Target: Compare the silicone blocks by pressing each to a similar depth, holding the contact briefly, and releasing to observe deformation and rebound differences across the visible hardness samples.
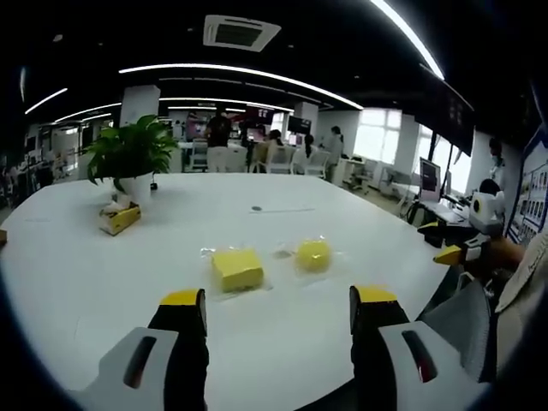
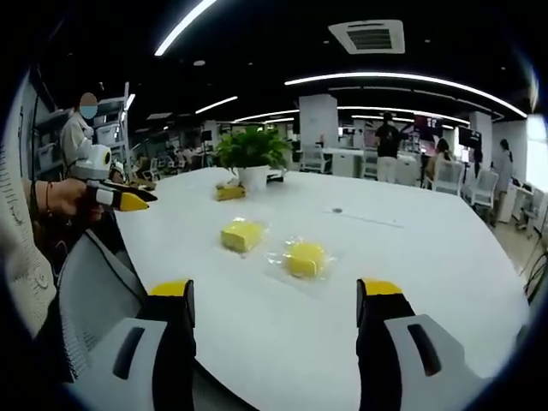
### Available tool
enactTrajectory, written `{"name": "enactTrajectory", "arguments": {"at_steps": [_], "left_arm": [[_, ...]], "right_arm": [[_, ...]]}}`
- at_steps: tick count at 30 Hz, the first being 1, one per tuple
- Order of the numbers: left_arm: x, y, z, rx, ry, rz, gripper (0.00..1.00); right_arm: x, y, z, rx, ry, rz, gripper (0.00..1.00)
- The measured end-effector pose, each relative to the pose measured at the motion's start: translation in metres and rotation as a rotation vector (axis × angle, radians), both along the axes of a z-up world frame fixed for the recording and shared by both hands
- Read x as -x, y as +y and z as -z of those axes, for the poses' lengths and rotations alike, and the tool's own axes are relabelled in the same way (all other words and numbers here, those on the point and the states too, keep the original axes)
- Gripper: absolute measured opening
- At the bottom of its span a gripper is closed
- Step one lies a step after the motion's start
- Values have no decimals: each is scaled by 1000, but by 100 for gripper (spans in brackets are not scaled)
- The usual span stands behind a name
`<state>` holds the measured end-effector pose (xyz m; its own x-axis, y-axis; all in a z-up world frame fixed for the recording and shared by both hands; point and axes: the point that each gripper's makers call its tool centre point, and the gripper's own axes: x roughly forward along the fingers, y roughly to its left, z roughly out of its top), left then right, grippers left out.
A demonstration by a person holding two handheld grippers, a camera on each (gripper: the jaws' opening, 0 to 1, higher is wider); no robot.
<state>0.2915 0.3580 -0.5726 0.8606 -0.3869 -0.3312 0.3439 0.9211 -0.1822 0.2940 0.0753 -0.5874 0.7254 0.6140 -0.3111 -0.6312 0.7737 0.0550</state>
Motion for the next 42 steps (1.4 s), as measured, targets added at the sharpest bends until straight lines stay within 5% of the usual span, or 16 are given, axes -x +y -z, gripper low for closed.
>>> {"name": "enactTrajectory", "arguments": {"at_steps": [8,15,22,32,42], "left_arm": [[-26,-27,-29,189,-9,39,68],[-75,-47,-48,324,-16,58,66],[-108,-74,-50,316,-17,116,65],[-139,-105,-25,342,47,162,66],[-180,-123,24,396,166,171,65]], "right_arm": [[-6,-3,-5,3,7,10,71],[-11,-5,-5,10,21,21,69],[-19,-9,-5,13,31,38,67],[-28,-13,-1,14,45,58,66],[-33,-20,9,7,76,83,64]]}}
